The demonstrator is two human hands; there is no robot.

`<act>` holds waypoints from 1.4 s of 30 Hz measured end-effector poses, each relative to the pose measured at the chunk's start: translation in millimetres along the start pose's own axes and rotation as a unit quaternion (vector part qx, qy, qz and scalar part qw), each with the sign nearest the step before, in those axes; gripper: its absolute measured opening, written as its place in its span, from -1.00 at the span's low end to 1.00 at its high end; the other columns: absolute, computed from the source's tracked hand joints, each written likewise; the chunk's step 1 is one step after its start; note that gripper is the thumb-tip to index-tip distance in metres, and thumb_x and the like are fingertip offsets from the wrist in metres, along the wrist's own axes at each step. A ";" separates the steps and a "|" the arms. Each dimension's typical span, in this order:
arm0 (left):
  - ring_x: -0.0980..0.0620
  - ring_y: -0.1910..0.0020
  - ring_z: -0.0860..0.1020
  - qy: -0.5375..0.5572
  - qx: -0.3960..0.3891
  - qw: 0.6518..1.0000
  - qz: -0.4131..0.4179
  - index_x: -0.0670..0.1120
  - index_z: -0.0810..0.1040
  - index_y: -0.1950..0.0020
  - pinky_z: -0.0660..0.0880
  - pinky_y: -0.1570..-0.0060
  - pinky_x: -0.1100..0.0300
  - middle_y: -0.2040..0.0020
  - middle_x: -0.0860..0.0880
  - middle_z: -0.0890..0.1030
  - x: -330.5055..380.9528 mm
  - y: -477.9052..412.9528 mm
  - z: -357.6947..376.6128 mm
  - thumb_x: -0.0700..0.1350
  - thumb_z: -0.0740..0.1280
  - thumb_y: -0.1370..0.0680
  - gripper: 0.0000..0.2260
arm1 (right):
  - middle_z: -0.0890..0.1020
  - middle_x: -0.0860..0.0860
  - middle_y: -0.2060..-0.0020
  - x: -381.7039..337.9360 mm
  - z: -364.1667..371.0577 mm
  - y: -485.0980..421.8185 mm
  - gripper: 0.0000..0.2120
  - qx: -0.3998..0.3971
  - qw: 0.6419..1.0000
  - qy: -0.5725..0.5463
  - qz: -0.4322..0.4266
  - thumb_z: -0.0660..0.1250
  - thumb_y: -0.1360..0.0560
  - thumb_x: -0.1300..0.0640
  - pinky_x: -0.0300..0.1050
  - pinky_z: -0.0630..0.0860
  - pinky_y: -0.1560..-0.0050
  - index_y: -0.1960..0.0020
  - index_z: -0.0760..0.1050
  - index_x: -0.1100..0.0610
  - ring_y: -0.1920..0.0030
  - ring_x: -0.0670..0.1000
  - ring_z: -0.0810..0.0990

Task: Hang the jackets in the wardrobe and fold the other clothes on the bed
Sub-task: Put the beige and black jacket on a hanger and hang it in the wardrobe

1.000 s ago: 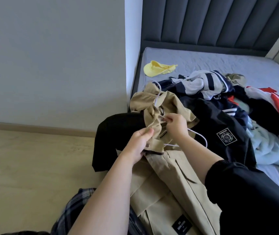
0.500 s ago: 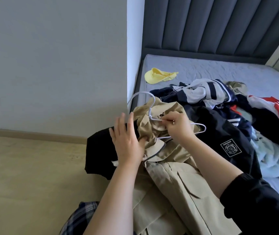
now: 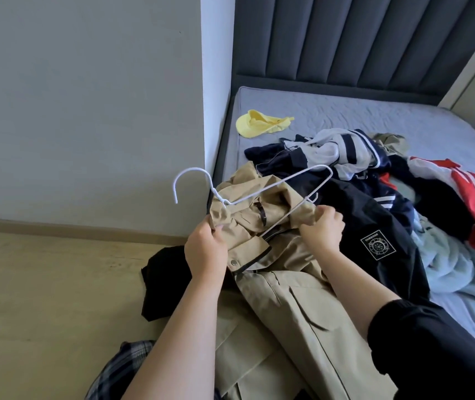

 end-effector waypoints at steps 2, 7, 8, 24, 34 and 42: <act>-0.16 0.04 0.59 0.023 -0.003 1.000 -0.006 -0.17 0.61 -0.03 0.39 0.11 0.14 0.07 -0.13 0.66 -0.5 0.9 0.4 -0.12 0.32 -0.57 -0.85 | 0.32 0.09 -0.33 0.0 7.9 -3.8 -0.47 -0.044 0.998 0.041 -0.009 0.37 -0.42 0.08 0.05 0.32 -0.29 -0.35 0.33 0.05 -0.34 0.14 0.26; -0.18 0.08 0.57 0.021 0.011 1.000 -0.001 -0.20 0.61 0.02 0.32 0.17 0.17 0.11 -0.16 0.65 -4.7 -0.7 -3.2 -0.14 0.32 -0.57 -0.85 | 0.57 0.06 -0.03 -5.0 -2.1 -20.9 -0.83 -0.053 0.993 0.106 -0.014 0.27 -0.42 0.20 -0.01 0.27 -0.11 0.06 0.54 -0.01 -0.16 0.15 0.42; -0.19 0.10 0.56 0.011 0.018 1.000 0.004 -0.22 0.61 0.03 0.29 0.19 0.17 0.12 -0.17 0.65 -6.3 -1.5 -4.2 -0.15 0.32 -0.57 -0.86 | 0.60 0.06 0.03 -4.1 -8.5 -25.7 -0.79 -0.060 0.993 0.104 -0.010 0.24 -0.39 0.27 -0.02 0.25 -0.10 0.16 0.54 -0.03 -0.13 0.15 0.46; -0.29 0.35 0.51 0.001 0.107 0.987 0.116 -0.35 0.53 0.22 0.46 0.29 -0.06 0.33 -0.32 0.52 4.2 2.2 -18.7 -0.55 0.22 -0.35 -0.83 | 0.45 -0.06 0.35 -27.7 -72.2 -58.9 -0.96 0.050 0.992 -0.097 -0.057 0.25 -0.48 0.22 -0.18 0.29 0.29 0.15 0.42 0.15 0.30 -0.05 0.41; -0.26 0.25 0.54 -0.067 -0.008 0.984 0.167 -0.30 0.58 0.13 0.51 0.25 -0.09 0.26 -0.24 0.55 8.4 7.3 -9.3 -0.51 0.26 -0.41 -0.82 | 0.50 -0.08 0.17 -25.3 -81.5 -49.1 -0.90 0.208 0.968 -0.142 0.009 0.28 -0.48 0.18 -0.20 0.30 0.08 0.01 0.48 0.10 0.14 -0.03 0.44; -0.18 0.03 0.54 -0.127 -0.115 0.983 0.065 -0.19 0.56 -0.02 0.43 0.09 0.06 0.05 -0.15 0.58 3.2 -0.4 -2.2 -0.36 0.17 -0.52 -0.79 | 0.50 -0.11 0.23 -46.0 -72.4 -33.0 -0.79 0.218 0.966 -0.130 -0.051 0.15 -0.48 0.28 -0.18 0.33 0.11 0.01 0.49 0.06 0.16 -0.03 0.45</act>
Point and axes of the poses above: each hand's wrist, its own y-axis away from the middle knuckle, its own z-axis out of the palm, x = y × z, the point moved 2 cm from there along -y, towards the middle knuckle
